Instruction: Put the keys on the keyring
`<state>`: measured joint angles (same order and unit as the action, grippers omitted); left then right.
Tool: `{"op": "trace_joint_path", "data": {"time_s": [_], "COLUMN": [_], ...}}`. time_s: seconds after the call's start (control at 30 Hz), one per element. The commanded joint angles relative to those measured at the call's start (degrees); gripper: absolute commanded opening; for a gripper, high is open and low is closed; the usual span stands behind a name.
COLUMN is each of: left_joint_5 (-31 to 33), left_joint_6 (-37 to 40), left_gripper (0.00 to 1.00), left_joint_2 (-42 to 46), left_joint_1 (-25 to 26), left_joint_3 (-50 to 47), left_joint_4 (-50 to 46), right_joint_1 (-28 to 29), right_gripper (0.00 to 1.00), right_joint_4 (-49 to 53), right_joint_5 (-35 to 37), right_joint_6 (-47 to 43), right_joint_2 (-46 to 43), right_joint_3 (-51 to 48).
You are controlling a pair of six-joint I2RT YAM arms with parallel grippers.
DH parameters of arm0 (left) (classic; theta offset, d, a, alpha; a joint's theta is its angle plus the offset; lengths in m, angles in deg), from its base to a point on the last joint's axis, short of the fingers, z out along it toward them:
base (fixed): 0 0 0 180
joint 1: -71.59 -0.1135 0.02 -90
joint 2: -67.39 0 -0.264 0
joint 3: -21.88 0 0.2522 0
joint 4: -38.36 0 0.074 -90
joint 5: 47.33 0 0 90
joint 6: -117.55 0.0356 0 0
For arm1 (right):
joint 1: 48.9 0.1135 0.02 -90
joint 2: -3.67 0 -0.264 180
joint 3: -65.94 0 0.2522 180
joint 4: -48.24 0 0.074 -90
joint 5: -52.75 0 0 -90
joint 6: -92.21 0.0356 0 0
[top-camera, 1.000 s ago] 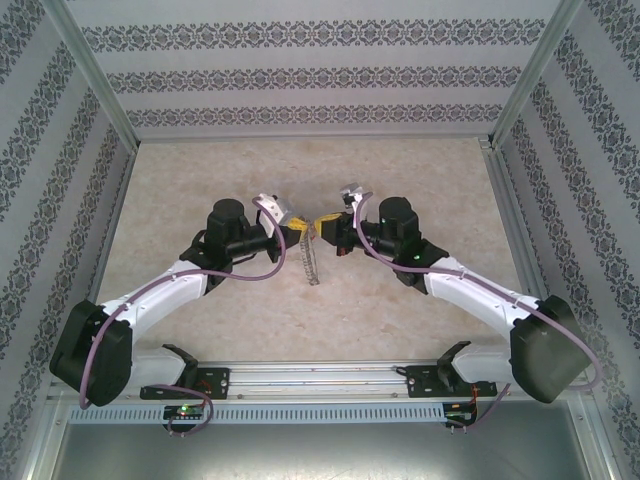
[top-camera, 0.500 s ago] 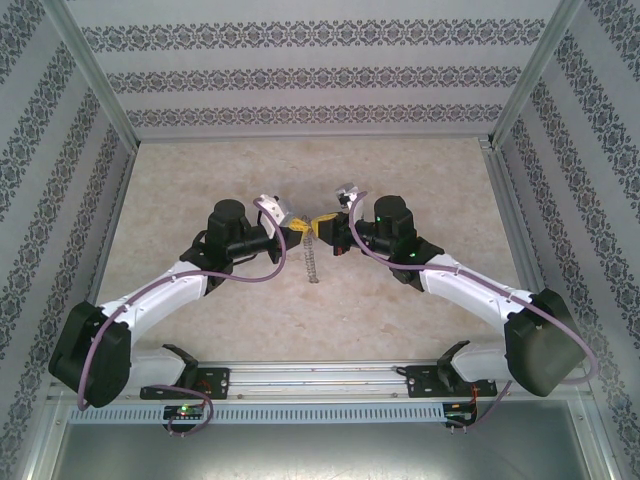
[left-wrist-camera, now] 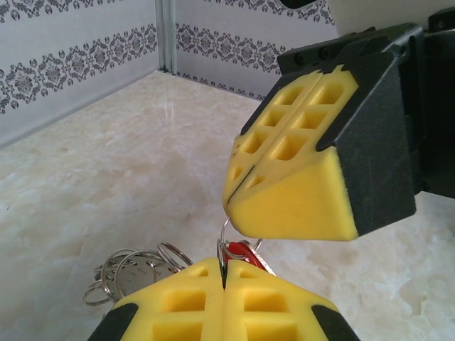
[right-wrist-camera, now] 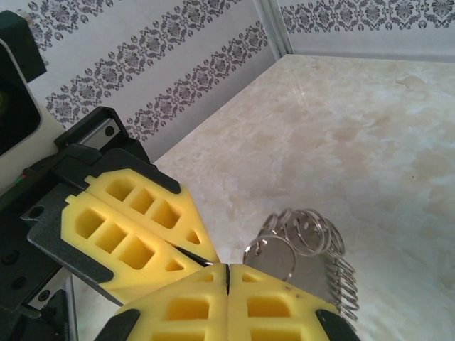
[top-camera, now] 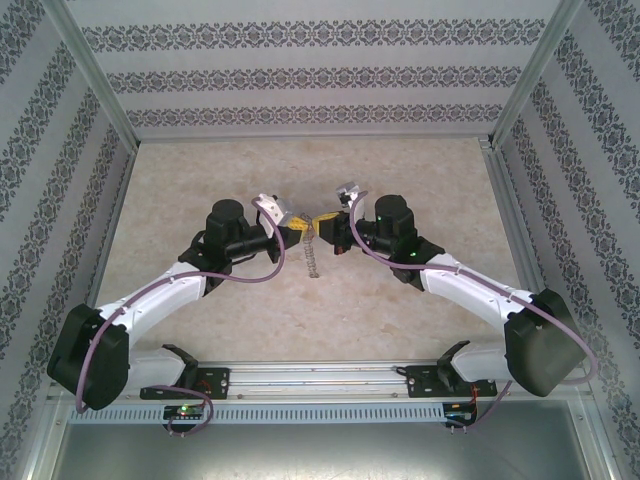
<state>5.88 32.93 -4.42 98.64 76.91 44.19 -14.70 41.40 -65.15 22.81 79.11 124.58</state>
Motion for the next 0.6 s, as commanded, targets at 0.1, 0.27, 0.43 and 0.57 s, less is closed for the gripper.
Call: {"op": "trace_joint_path", "data": {"time_s": [0.1, 0.27, 0.43, 0.57], "left_joint_5": [-2.1, -2.5, -2.4, -1.3], "left_joint_6": [0.6, 0.4, 0.4, -0.5], "left_gripper": [0.0, 0.0, 0.0, 0.0], "left_joint_2": [1.9, 1.7, 1.5, 1.7], "left_joint_1": [1.2, 1.4, 1.6, 1.7], "left_joint_3": [1.6, 1.6, 1.7, 0.7], "left_joint_4": [2.3, 2.5, 2.8, 5.7], "right_joint_1": [-1.4, -1.5, -0.8, -0.5], "right_gripper": [0.0, 0.0, 0.0, 0.0], "right_joint_4": [0.2, 0.2, 0.9, 1.7], "right_joint_5": [1.1, 0.0, -1.6, -3.4], "right_joint_6": [-1.2, -1.2, -1.5, -1.5], "right_joint_2": [0.6, 0.7, 0.3, 0.5], "right_joint_3": [0.2, 0.6, 1.3, 1.7]}}
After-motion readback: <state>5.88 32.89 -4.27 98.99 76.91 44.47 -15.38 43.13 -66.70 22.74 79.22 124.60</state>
